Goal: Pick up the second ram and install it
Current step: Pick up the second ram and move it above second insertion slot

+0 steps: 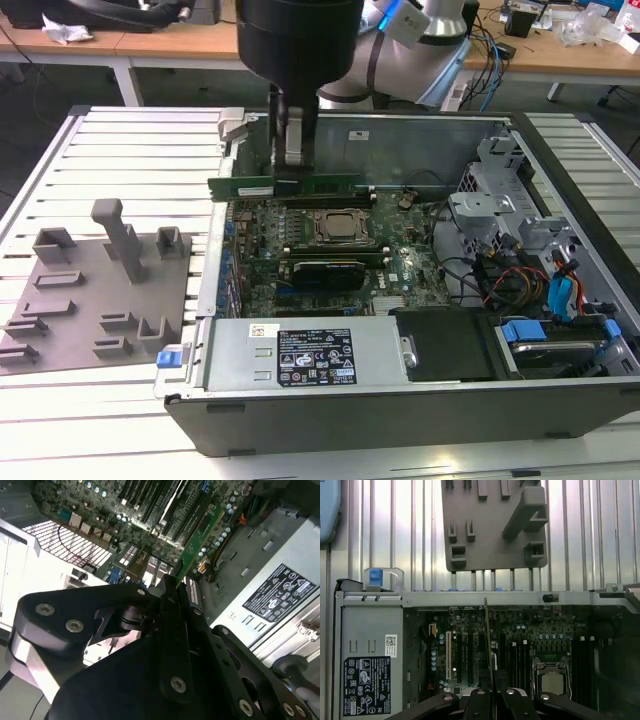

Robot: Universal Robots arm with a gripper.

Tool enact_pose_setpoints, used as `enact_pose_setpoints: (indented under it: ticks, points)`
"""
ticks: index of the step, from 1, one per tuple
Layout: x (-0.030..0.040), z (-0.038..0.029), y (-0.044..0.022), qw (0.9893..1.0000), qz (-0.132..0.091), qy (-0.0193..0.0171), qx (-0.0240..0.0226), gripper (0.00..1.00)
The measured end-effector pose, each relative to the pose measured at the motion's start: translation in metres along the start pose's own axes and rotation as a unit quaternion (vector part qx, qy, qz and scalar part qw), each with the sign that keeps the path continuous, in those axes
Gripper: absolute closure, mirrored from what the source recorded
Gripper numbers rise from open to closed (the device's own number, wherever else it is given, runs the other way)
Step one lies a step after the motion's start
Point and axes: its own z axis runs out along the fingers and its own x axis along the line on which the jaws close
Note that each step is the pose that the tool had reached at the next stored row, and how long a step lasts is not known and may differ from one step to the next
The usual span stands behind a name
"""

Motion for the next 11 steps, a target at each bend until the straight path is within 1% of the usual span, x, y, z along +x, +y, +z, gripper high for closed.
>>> enact_pose_setpoints:
  ticks: [1,2,3,4,6,7,10,11]
  points:
    - [0.0000,-0.0003,-0.0051,1.0000,0.000,-0.0014,-0.0004,0.86]
    - [-0.0001,-0.0002,-0.0073,1.0000,0.000,-0.0048,-0.0003,0.86]
    - [-0.0001,-0.0002,-0.0080,1.0000,0.002,-0.0081,-0.0003,0.86]
    - [-0.0002,-0.0001,-0.0088,0.9999,0.003,-0.0105,-0.0002,0.86]
    - [-0.0014,0.0003,-0.0137,0.9999,0.011,-0.0113,0.0005,0.86]
    - [-0.0024,0.0005,-0.0176,0.9998,0.014,-0.0114,0.0007,0.86]
    - [-0.0066,0.0018,-0.0279,0.9998,0.018,-0.0116,-0.0002,0.86]
    - [-0.0075,0.0021,-0.0301,0.9998,0.019,-0.0116,-0.0005,0.86]
